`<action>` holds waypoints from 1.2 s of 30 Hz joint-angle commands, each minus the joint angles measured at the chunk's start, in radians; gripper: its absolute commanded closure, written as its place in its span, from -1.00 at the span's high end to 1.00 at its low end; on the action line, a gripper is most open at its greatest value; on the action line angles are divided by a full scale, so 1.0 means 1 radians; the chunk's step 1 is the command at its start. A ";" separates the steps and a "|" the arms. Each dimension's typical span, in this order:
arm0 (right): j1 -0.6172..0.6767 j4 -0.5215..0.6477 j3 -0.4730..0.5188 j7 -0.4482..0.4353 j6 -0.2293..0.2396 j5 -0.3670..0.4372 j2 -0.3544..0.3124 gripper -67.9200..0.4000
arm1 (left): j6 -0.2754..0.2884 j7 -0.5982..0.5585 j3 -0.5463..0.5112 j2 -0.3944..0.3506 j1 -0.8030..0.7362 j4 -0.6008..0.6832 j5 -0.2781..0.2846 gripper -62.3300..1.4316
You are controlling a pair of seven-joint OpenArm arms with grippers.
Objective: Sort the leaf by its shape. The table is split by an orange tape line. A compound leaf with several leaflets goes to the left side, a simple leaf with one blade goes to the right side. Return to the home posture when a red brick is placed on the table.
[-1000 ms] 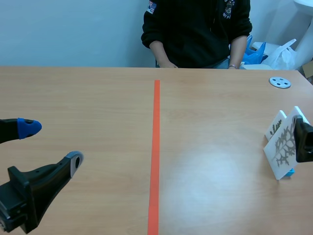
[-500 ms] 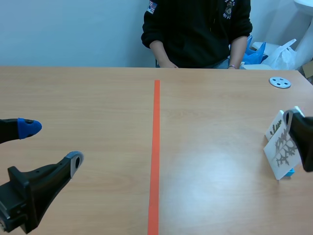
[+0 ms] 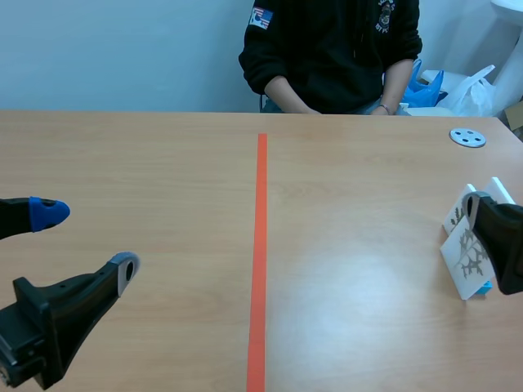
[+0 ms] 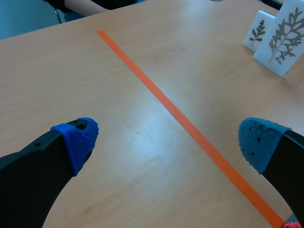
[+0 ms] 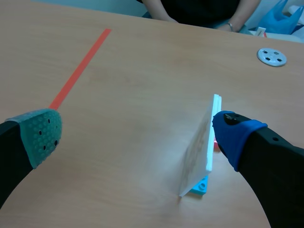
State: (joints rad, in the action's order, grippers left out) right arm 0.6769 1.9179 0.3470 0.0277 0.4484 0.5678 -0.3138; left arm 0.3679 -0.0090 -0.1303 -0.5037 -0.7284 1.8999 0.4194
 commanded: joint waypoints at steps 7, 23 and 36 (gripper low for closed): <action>0.002 0.031 -0.153 -0.014 0.012 -0.069 -0.018 1.00 | 0.001 -0.016 0.006 0.007 0.000 0.012 0.006 1.00; 0.002 0.050 -0.217 -0.013 -0.018 -0.094 -0.018 1.00 | 0.001 -0.016 0.006 0.007 0.000 0.012 0.006 1.00; -0.007 0.048 -0.218 -0.034 -0.021 -0.094 -0.018 1.00 | 0.001 -0.016 0.006 0.007 0.000 0.012 0.006 1.00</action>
State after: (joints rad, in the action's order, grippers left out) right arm 0.6765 1.9430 0.1223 0.0051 0.4305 0.4637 -0.3191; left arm 0.3679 -0.0090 -0.1303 -0.5037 -0.7284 1.8999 0.4194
